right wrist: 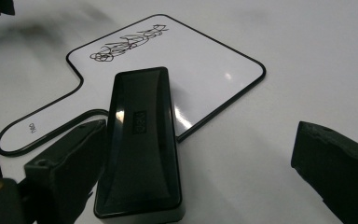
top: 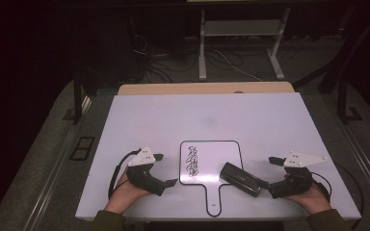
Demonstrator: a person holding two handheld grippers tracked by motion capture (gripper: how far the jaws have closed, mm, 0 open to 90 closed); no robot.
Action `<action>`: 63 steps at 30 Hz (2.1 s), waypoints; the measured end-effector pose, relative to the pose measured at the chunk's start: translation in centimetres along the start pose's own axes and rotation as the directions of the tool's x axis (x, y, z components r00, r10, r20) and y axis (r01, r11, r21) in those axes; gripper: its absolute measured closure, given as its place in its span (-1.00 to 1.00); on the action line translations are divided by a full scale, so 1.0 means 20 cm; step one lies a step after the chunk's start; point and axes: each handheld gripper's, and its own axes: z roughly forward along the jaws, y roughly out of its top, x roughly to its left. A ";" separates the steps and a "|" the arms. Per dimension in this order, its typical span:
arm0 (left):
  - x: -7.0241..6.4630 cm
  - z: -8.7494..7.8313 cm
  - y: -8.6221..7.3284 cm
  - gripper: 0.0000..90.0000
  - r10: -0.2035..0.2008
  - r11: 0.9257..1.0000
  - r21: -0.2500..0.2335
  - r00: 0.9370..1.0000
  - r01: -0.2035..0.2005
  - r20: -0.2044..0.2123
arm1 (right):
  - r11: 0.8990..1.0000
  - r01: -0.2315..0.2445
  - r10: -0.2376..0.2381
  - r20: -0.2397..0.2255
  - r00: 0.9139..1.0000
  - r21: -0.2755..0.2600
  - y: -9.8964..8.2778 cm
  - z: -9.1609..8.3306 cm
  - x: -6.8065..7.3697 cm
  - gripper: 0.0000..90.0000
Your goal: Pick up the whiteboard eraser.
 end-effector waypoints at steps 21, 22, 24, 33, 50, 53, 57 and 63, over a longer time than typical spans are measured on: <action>0.00 -0.03 -0.03 -1.00 -0.004 1.000 0.011 1.000 0.005 -0.022 | 1.000 0.001 -0.001 -0.020 1.000 -0.016 0.06 -0.01 0.00 -0.94; 0.00 -0.03 -0.03 -1.00 -0.005 1.000 0.013 1.000 0.005 -0.019 | 1.000 0.005 -0.005 -0.021 1.000 -0.015 0.06 -0.01 0.00 -0.94; 0.01 -0.03 -0.03 -1.00 -0.013 1.000 0.009 1.000 0.013 -0.019 | 1.000 0.003 -0.004 -0.030 1.000 -0.023 0.08 0.00 -0.01 -0.94; 0.00 -0.03 -0.02 -1.00 -0.011 1.000 0.003 1.000 0.011 -0.012 | 1.000 0.006 -0.007 -0.034 0.999 -0.021 0.13 0.03 -0.01 -0.94; -0.01 -0.02 -0.02 -1.00 -0.006 1.000 0.002 1.000 0.006 -0.002 | 0.996 0.068 -0.064 -0.067 0.996 0.053 0.25 0.14 0.03 -0.94; -0.01 -0.02 -0.02 -1.00 -0.007 1.000 0.003 1.000 0.007 -0.001 | 0.996 0.073 -0.070 -0.067 0.995 0.056 0.27 0.16 0.05 -0.94; -0.01 -0.02 -0.02 -1.00 -0.006 1.000 0.003 1.000 0.006 -0.001 | 0.993 0.079 -0.073 -0.076 0.994 0.084 0.29 0.19 0.06 -0.94; -0.01 -0.02 -0.02 -1.00 -0.005 1.000 0.000 1.000 0.005 0.002 | 0.984 0.102 -0.089 -0.093 0.992 0.145 0.29 0.23 0.08 -0.94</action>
